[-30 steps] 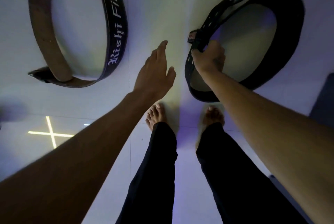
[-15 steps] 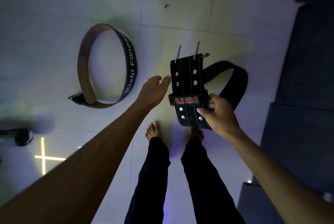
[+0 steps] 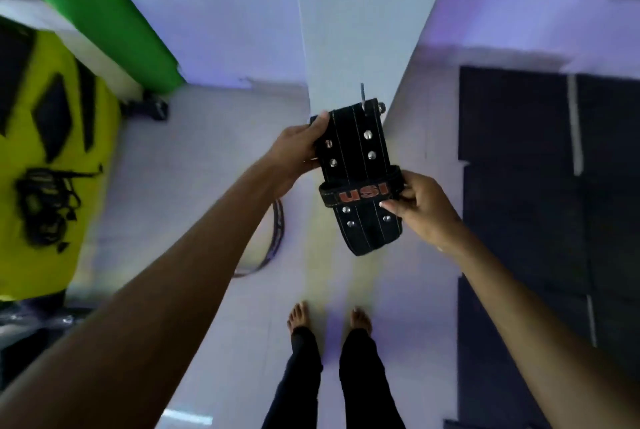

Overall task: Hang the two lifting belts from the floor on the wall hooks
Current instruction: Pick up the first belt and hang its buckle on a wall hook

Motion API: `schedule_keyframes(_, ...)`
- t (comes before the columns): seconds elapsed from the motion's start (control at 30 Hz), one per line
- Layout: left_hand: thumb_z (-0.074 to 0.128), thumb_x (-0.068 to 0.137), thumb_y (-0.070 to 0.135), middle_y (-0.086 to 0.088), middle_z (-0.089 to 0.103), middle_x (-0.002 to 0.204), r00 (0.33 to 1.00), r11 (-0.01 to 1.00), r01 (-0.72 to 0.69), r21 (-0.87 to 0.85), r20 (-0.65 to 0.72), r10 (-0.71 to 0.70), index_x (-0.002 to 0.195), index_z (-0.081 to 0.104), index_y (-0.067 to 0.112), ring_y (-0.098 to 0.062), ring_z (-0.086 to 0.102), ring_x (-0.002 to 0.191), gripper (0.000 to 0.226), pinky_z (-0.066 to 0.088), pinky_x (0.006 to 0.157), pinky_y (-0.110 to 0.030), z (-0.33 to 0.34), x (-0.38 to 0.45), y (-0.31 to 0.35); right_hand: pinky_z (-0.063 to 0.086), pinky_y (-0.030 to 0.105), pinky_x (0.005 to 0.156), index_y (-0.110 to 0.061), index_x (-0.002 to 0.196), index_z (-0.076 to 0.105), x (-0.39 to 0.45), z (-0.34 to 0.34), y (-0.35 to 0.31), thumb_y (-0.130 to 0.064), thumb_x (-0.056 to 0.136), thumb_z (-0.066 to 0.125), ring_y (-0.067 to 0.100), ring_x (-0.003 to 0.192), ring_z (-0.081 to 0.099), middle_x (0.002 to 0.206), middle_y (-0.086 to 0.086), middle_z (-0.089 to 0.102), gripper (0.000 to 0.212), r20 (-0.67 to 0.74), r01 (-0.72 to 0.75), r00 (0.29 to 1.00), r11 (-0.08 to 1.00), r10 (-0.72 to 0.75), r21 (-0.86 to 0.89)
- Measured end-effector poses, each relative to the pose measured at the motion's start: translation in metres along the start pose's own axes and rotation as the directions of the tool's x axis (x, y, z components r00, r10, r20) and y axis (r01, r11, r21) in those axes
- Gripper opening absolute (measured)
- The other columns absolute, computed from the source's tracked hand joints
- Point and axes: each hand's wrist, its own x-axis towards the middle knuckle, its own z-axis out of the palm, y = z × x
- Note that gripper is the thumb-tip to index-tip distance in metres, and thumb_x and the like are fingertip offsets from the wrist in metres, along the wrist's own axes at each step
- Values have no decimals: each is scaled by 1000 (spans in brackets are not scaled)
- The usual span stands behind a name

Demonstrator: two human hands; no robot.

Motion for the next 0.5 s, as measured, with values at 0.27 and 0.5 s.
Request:
schedule_keyframes(0.27, 54, 103, 14, -6, 64, 103, 831, 836, -513, 197, -133, 541, 120, 54, 11, -13, 65, 85, 17, 62, 77, -29, 8, -112, 173, 58, 36, 86, -38, 92, 62, -40, -78, -166, 6, 83, 70, 9, 85, 70, 88, -9, 71, 45, -139, 314, 942, 949, -306, 38)
schedule_keyframes(0.5, 50, 105, 16, -9, 67, 96, 539, 547, -805, 231, -102, 836, 123, 52, 19, -11, 64, 74, 18, 60, 65, -31, 25, -222, 323, 57, 31, 84, -15, 118, 60, -76, -155, -308, 5, 84, 70, 14, 86, 71, 94, -3, 71, 41, -247, 562, 803, 827, -542, 12)
